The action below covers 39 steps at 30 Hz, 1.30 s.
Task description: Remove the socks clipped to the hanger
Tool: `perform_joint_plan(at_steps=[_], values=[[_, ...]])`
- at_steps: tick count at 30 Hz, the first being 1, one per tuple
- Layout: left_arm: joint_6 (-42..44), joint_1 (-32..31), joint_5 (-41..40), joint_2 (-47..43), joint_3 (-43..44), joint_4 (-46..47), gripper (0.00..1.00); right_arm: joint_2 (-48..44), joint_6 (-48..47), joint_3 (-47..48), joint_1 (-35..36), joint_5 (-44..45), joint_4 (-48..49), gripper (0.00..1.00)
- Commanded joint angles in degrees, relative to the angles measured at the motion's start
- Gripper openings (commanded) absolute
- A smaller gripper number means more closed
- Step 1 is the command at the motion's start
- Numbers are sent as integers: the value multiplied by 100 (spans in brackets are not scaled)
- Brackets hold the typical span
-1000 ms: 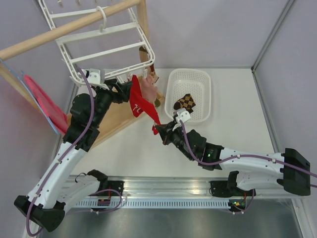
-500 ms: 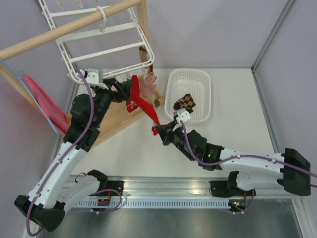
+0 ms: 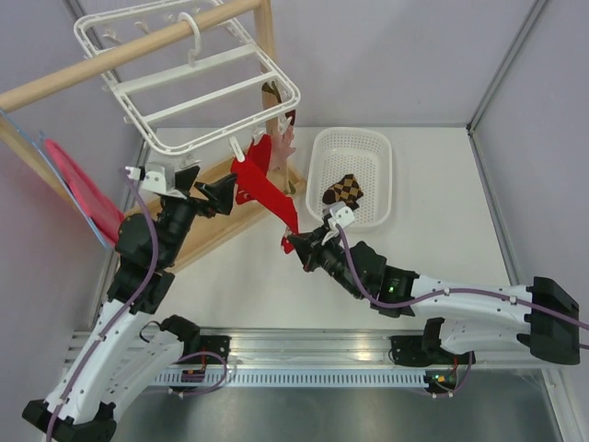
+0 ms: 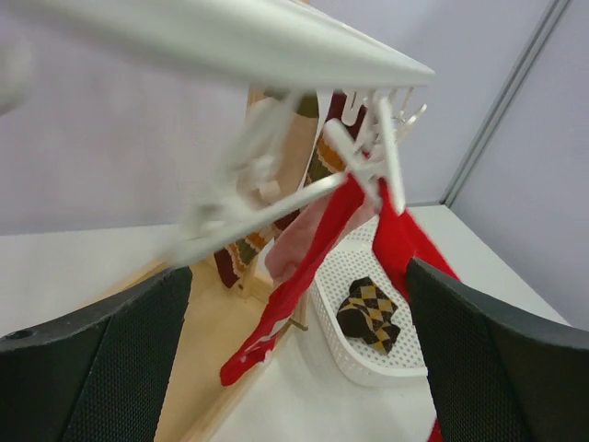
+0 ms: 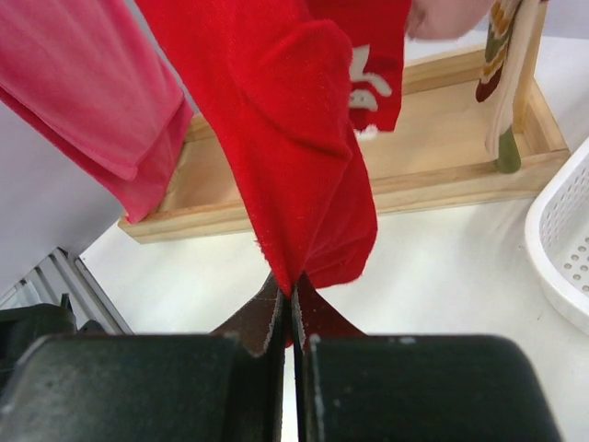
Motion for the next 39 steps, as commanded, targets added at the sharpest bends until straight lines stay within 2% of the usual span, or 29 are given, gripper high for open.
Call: perform_joint_plan(at_steps=[1,6,16,28,31,39], values=[[190,36,111,-391,-232,3,100,226,36,248,40,-140,-19,1],[164,45,49,-392,-198,107,100,560,124,275,84,-229,166,1],[-108,36,998,-32,-198,969,100,473,89,187,93,-167,139,1],[-503,36,726,399,-127,1514,100,473,115,116,145,-246,210,1],[-591,45,411,487,-154,1742,100,473,106,134,181,-255,210,1],[-416,36,23,830,66,2015,100,438,63,169,277,-255,183,1]])
